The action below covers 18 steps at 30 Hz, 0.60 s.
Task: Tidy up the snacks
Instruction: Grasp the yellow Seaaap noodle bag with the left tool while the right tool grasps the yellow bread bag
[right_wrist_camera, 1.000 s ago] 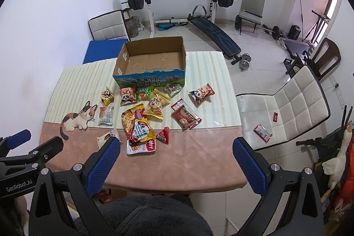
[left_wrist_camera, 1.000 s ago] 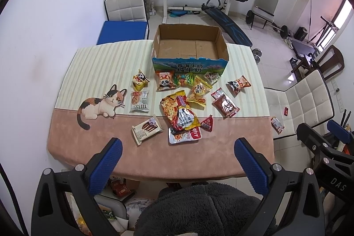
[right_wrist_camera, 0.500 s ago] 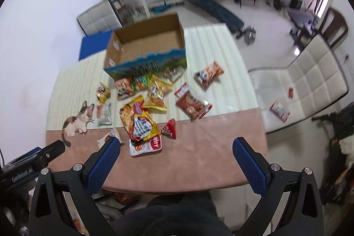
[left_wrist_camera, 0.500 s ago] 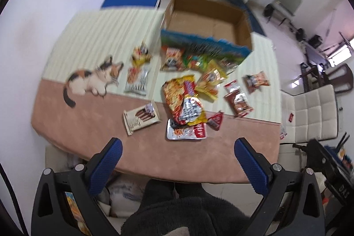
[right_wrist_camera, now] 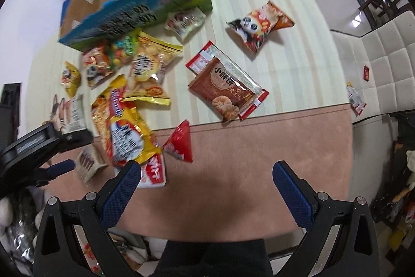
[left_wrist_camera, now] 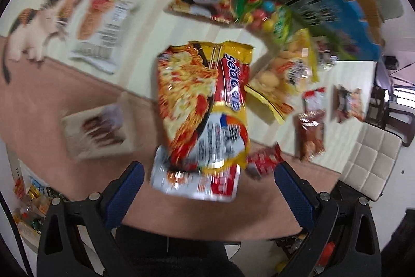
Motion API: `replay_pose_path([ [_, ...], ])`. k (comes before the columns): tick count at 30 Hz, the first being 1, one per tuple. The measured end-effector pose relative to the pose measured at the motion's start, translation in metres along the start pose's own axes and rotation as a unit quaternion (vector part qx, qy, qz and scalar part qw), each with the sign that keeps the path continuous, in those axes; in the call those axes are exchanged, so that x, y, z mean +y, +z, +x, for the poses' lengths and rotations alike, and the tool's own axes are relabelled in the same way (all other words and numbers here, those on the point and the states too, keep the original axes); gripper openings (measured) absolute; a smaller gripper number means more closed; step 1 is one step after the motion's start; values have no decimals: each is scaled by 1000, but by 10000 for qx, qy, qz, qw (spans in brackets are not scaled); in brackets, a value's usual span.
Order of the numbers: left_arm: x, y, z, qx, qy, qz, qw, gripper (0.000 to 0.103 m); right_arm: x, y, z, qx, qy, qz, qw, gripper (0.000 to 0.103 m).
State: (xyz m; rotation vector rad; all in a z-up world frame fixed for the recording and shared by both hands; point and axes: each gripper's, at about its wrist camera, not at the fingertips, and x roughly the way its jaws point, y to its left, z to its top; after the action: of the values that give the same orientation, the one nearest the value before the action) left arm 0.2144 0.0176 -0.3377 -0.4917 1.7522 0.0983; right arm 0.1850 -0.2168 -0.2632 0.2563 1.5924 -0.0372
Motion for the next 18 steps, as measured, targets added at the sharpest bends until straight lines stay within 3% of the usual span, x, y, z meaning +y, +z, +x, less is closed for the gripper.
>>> replay_pose_path([
  [9, -15, 36, 68, 413, 542, -76, 9976, 103, -12, 29, 39, 329, 115, 13, 9994, 103],
  [10, -16, 36, 70, 343, 657, -85, 9972, 102, -13, 31, 41, 363, 140, 14, 9992, 103],
  [12, -16, 34, 66, 98, 781, -42, 9969, 90, -12, 36, 43, 385, 190, -2, 9991, 103],
  [14, -14, 30, 60, -6, 772, 44, 9970, 87, -9, 43, 44, 386, 283, -49, 9988, 103],
  [18, 3, 14, 46, -326, 1205, 278, 9918, 87, 6, 63, 56, 505, 695, 124, 9962, 103],
])
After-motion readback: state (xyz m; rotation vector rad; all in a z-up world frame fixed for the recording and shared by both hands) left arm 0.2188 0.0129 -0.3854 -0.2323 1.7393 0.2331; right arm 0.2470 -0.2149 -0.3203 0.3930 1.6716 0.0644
